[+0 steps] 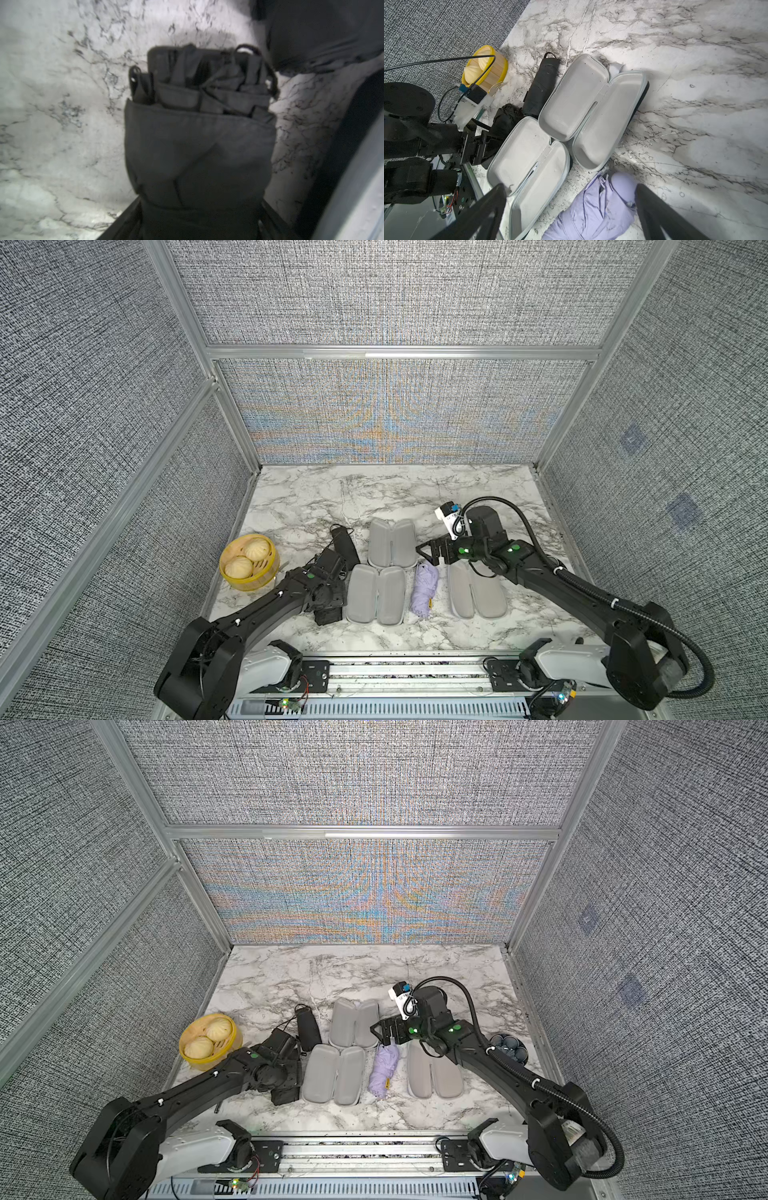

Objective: Put umbrellas into zippered umbrella sleeves
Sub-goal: Pick up the umbrella from the center of the board.

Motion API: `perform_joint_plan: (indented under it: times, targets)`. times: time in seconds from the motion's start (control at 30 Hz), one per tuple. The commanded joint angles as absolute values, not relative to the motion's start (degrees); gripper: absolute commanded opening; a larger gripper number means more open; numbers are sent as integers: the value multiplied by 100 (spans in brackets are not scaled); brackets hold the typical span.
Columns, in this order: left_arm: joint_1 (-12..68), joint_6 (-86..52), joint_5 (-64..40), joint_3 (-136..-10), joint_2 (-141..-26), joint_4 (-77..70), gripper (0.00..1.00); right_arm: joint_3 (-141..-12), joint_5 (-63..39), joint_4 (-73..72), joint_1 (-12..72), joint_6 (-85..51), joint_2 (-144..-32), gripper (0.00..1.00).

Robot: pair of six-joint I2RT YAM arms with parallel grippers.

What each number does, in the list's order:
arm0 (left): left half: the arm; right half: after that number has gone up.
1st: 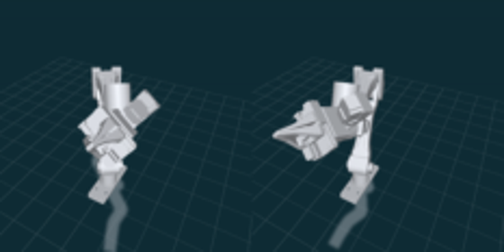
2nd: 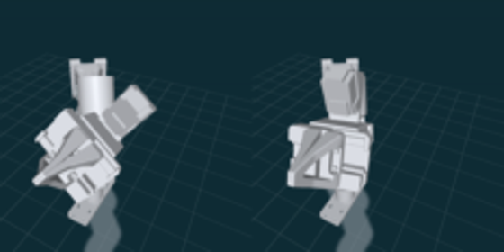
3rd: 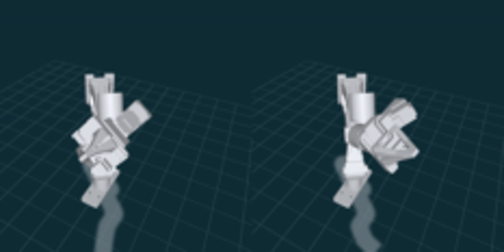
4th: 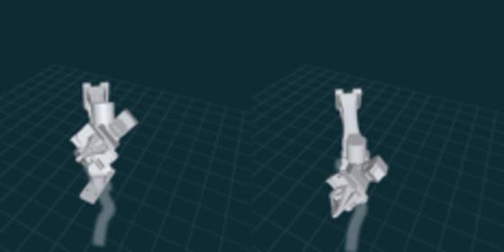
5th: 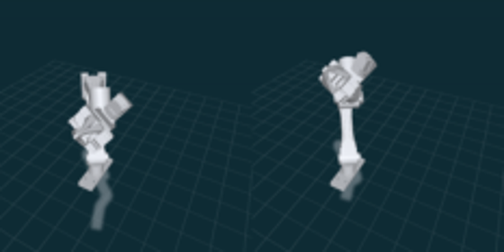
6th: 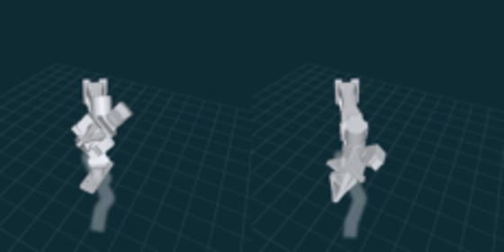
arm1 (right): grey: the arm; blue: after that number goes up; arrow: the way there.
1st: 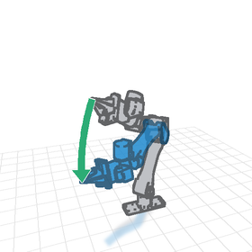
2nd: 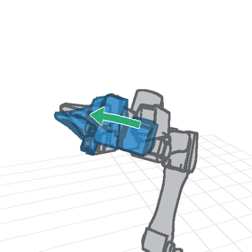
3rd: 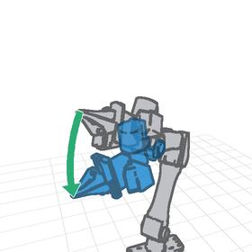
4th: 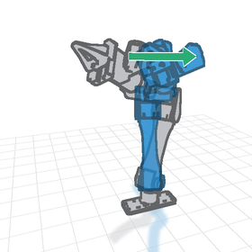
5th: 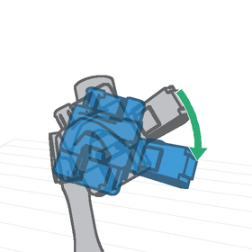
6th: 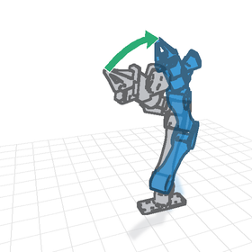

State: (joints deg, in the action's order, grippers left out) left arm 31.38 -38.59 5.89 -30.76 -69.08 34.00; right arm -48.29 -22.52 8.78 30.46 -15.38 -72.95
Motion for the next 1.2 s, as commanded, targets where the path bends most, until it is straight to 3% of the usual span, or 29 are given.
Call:
perform_joint_plan:
  times: [0.0, 0.07, 0.3, 0.57, 0.73, 1.17]
  targets:
    - [3153, -3802, 718, -3136, -7063, 3357, 75, -4816, -2297, 933, 3061, -1591, -7287, 99]
    - [3153, -3697, 630, -3229, -7190, 3307, 72, -4827, -2320, 923, 3059, -1604, -7315, 99]
    - [3153, -3595, 846, -3714, -7450, 3782, 44, -4806, -2312, 940, 3052, -1561, -7322, 99]
    - [3348, -3786, 1115, -4211, -6605, 4889, 44, -4781, -2232, 962, 3056, -1547, -7308, 99]
    - [4007, -4004, 903, -4373, -6050, 4944, 45, -4781, -2249, 962, 3058, -1538, -7358, 99]
    - [5552, -4562, 1180, -4888, -7383, 4916, 45, -4676, -2302, 940, 3050, -1549, -7307, 99]
